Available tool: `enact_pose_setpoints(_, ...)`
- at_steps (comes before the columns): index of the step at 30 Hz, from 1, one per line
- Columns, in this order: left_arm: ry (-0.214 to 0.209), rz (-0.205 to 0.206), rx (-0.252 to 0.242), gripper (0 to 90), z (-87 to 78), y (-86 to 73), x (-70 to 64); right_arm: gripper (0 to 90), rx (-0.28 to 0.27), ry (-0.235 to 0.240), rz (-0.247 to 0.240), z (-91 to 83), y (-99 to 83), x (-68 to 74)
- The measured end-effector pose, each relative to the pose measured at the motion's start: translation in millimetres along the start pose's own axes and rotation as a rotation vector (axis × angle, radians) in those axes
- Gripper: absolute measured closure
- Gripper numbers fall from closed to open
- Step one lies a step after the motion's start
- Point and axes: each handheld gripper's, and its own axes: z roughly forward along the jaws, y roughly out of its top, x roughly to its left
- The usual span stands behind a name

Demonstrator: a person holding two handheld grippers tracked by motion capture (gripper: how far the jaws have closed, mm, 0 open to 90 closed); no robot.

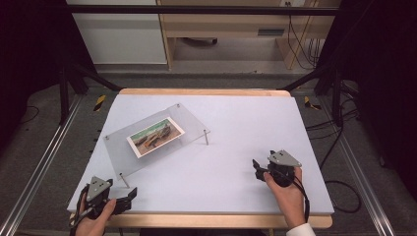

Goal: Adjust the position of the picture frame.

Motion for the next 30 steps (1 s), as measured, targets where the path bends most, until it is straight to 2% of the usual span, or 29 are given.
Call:
enact_pose_setpoints(3,-0.017,-0.007,0.005,5.2,1.3,0.1,-0.5,27.2,0.013,0.018,0.002,1.6,-0.4,1.4)
enact_pose_setpoints(6,-0.022,0.002,0.017,6.2,3.0,0.8,-2.1,26.3,0.020,0.028,0.001,2.7,-0.6,2.9)
enact_pose_setpoints(9,-0.010,0.009,0.015,6.8,4.1,1.9,-3.3,26.2,0.023,0.036,-0.013,3.8,-0.3,4.8)
enact_pose_setpoints(11,-0.008,0.005,0.009,7.3,5.1,2.1,-3.4,26.0,0.025,0.038,-0.012,3.7,-0.1,4.9)
enact_pose_setpoints(13,-0.006,0.009,0.002,12.4,5.0,2.7,-3.1,25.9,0.025,0.035,-0.014,3.7,0.0,4.2)
enact_pose_setpoints(18,0.004,-0.017,-0.028,14.8,3.1,4.3,-2.4,25.7,0.033,0.033,-0.010,4.0,-0.8,3.1)
enact_pose_setpoints(21,0.014,-0.031,-0.038,21.2,3.4,4.9,-0.3,25.6,0.031,0.032,-0.013,4.0,-0.4,3.3)
enact_pose_setpoints(23,0.014,-0.056,-0.047,25.3,4.6,5.1,2.0,25.5,0.032,0.036,-0.017,4.0,-0.3,3.8)
enact_pose_setpoints(25,0.021,-0.078,-0.058,33.8,6.1,5.4,4.6,25.4,0.033,0.039,-0.020,4.0,-0.2,4.7)
enact_pose_setpoints(26,0.021,-0.084,-0.060,33.8,7.0,5.3,6.2,25.4,0.033,0.039,-0.020,4.0,-0.2,4.7)
enact_pose_setpoints(30,0.020,-0.096,-0.056,44.2,11.6,4.3,10.2,25.3,0.035,0.043,-0.024,4.2,0.1,5.0)
